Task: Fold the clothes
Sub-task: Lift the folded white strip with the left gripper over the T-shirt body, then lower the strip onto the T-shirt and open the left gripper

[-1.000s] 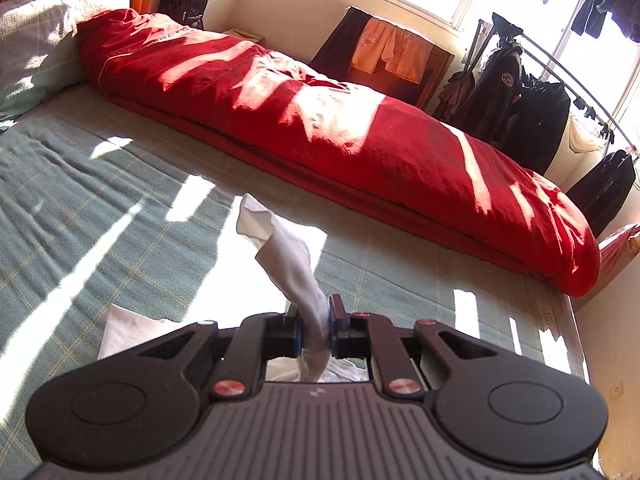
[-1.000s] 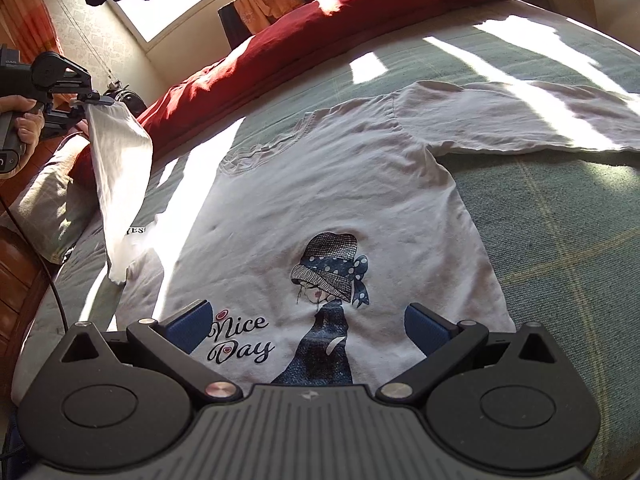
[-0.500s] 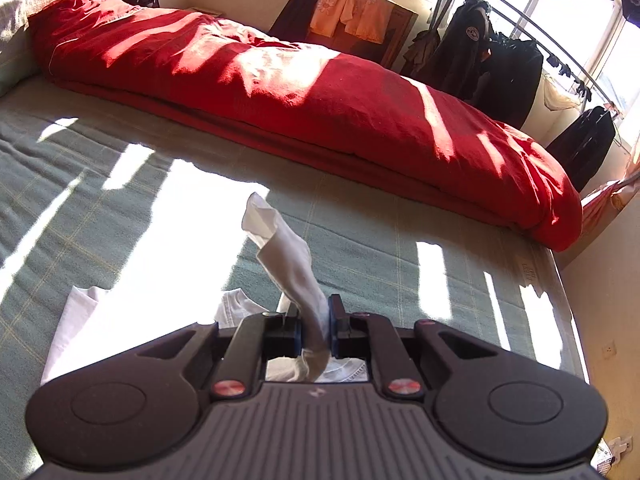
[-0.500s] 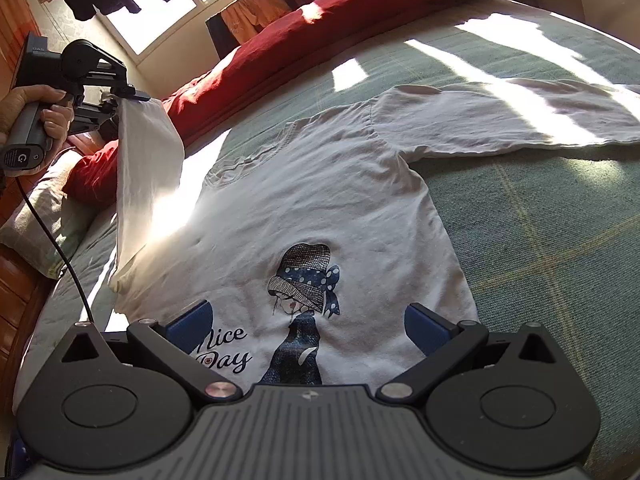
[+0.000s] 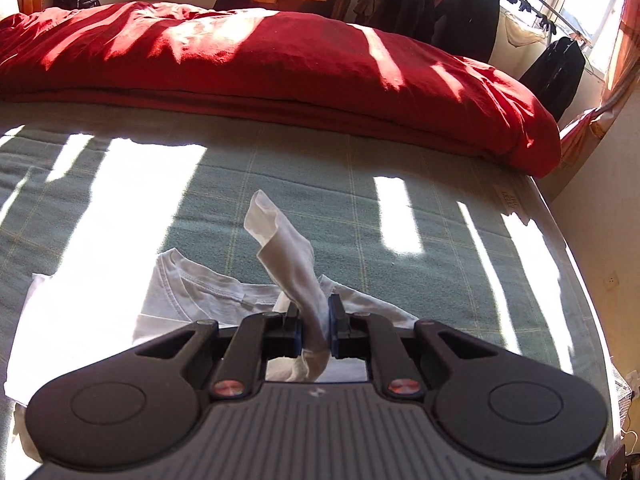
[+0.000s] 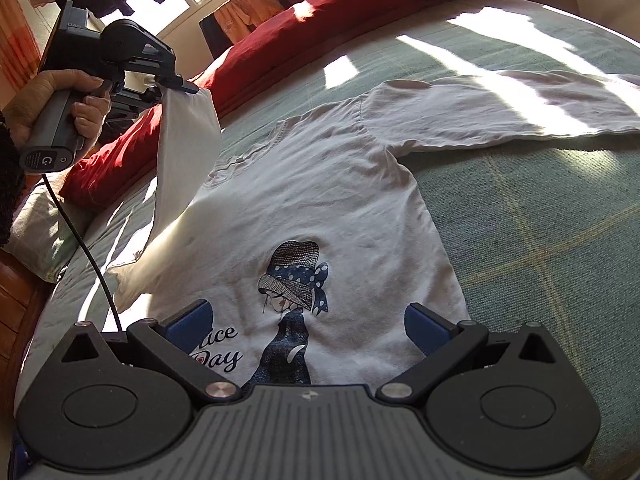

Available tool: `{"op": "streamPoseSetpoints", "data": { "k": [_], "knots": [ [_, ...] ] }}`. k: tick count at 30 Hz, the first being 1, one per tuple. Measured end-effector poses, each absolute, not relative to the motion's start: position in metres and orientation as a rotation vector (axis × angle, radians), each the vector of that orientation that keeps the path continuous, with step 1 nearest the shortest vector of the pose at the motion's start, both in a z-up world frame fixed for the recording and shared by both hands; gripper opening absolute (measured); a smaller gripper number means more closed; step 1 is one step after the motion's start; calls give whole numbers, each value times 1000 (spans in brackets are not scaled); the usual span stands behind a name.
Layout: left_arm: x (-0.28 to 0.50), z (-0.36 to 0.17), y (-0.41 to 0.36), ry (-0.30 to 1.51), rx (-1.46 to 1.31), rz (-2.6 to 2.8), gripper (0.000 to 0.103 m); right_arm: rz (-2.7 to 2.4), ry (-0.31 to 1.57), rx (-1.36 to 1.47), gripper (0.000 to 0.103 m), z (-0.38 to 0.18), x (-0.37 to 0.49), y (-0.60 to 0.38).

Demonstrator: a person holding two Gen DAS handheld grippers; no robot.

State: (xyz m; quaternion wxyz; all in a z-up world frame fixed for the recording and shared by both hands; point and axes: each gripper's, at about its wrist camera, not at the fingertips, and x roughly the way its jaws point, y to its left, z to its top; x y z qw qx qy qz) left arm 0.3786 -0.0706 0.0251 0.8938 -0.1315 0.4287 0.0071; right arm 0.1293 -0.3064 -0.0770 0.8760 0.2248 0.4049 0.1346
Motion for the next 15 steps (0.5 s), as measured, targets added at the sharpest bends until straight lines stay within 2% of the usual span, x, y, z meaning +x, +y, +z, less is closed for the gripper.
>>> {"op": "streamPoseSetpoints", "data": {
  "k": [15],
  "knots": [
    [380, -13, -111, 971, -166, -16, 12, 282, 852, 458, 103, -79, 129, -307]
  ]
}}
